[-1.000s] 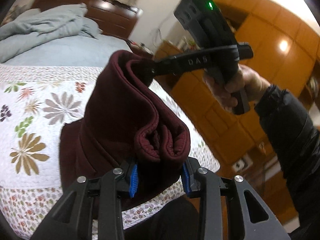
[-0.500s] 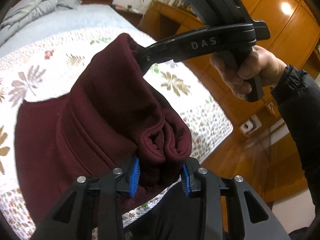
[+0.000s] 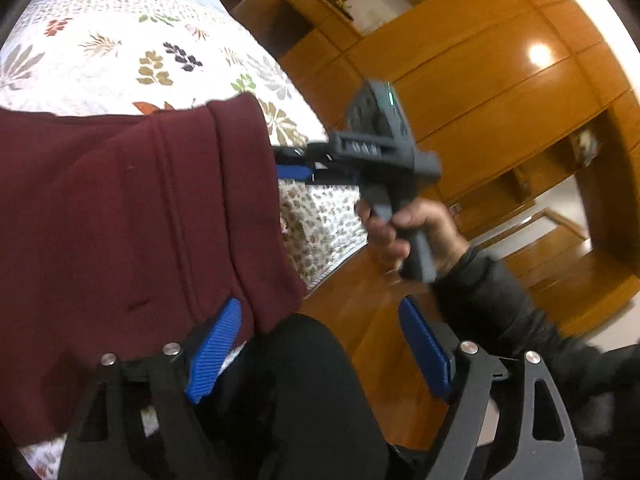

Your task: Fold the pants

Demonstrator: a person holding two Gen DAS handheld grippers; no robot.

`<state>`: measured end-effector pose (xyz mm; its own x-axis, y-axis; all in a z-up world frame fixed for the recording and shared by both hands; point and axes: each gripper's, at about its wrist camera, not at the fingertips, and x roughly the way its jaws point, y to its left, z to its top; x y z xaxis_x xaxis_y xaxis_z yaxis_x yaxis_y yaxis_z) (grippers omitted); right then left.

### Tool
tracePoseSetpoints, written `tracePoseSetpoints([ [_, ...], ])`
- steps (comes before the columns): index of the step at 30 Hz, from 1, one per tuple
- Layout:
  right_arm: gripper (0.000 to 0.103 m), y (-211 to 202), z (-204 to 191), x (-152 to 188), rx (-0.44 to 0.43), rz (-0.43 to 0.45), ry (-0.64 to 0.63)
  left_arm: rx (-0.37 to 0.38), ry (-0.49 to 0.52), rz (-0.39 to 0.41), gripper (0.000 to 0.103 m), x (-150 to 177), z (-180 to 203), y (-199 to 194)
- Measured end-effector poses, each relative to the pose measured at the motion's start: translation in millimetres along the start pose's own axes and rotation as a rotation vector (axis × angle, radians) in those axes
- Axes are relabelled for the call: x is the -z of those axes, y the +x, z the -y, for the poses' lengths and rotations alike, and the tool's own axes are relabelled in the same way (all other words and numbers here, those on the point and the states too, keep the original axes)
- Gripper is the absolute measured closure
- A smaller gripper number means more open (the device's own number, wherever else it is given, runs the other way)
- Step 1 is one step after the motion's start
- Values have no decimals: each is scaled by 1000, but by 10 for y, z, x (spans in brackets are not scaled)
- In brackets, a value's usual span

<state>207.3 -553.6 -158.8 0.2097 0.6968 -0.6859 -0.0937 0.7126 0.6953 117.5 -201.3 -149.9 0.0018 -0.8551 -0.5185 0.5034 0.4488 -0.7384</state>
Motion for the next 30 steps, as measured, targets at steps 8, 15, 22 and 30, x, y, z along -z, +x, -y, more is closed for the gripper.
tracePoseSetpoints([
  [8,21,-218,-212,142,-178,225,115,-278,26,163,15,-56,-338,-502],
  [15,20,275,-340,-19,-116,88,125,-593,49,156,15,-168,-439,-494],
  [22,63,440,-443,-45,-111,34,49,-811,111,170,15,-391,-618,-640],
  [30,88,328,-811,-234,-49,106,-163,-875,129,182,15,-418,-849,-695],
])
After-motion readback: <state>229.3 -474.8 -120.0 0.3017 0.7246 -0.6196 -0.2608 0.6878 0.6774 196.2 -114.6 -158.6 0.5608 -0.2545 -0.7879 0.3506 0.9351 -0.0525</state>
